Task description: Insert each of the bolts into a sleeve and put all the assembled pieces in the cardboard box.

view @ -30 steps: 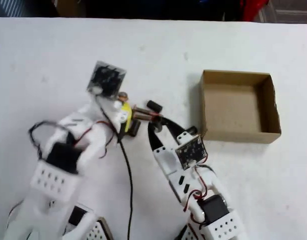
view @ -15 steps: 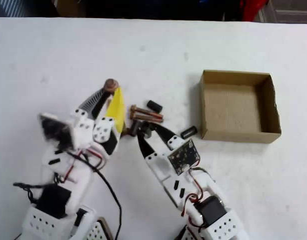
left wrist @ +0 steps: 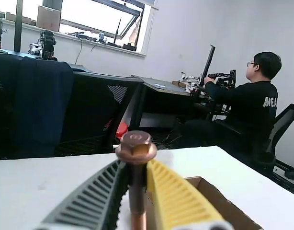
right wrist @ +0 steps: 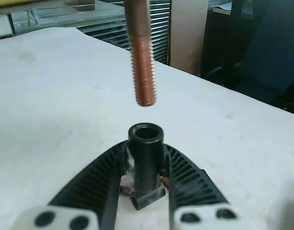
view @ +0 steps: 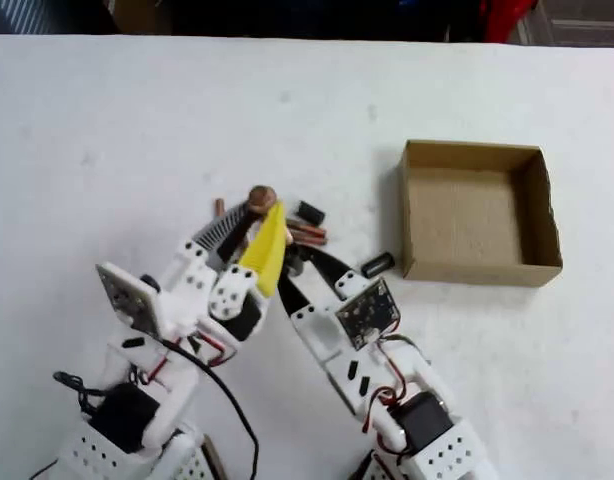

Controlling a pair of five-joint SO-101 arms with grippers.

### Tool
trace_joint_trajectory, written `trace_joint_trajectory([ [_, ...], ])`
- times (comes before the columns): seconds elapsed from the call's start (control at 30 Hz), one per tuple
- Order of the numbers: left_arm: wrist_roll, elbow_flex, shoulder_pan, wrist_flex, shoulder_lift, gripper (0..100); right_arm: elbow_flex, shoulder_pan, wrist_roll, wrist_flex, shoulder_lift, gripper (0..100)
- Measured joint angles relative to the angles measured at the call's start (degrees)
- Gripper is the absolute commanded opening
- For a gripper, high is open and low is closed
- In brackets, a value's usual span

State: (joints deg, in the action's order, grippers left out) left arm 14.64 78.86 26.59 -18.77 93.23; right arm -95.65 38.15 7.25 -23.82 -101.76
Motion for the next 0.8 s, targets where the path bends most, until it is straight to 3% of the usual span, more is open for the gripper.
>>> trace_joint_trajectory([
  [0.8, 0.26, 4.22, 0.53, 0.00, 0.09, 2, 0.00, 0.00, 0.00, 0.00, 0.00, 1.7],
])
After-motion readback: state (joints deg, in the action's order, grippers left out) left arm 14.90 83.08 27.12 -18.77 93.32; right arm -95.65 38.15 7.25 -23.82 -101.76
